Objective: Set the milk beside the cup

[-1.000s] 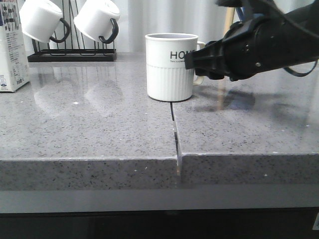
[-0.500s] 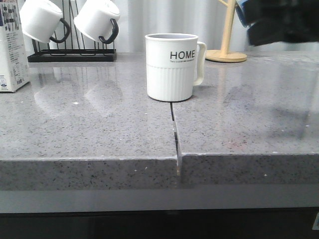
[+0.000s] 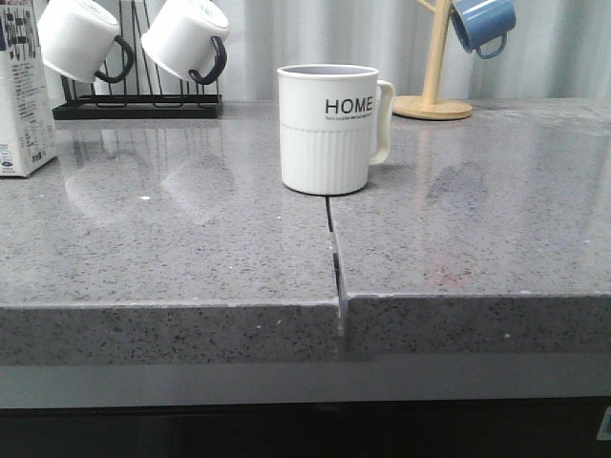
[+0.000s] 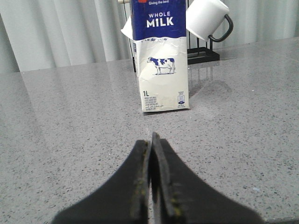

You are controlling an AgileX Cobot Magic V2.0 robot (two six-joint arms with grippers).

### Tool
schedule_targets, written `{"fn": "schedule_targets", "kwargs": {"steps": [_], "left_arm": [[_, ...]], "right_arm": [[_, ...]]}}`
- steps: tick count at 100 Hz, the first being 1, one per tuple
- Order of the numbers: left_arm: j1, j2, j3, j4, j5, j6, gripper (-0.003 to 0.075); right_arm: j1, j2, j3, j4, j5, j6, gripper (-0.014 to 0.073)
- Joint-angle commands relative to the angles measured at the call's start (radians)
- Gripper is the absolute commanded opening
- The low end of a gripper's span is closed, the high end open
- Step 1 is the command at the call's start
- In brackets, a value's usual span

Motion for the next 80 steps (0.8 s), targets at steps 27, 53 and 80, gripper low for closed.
{"fn": "schedule_targets", "kwargs": {"steps": [27, 53, 80], "left_arm": [[0.002, -0.032, 0.041, -0.008, -0.084, -0.008, -0.0021], [0.002, -0.032, 0.041, -0.008, -0.084, -0.008, -0.0021], [0.002, -0.032, 0.014, -0.008, -0.127, -0.008, -0.0021]], "right_arm": [[-0.003, -0.318, -0.019, -0.001, 0.222, -0.006, -0.0069], [-0.003, -0.430, 0.021, -0.002, 0.272, -0.006, -0.0069], [-0.003, -0.432, 0.043, -0.001, 0.287, -0.006, -0.0069]]}}
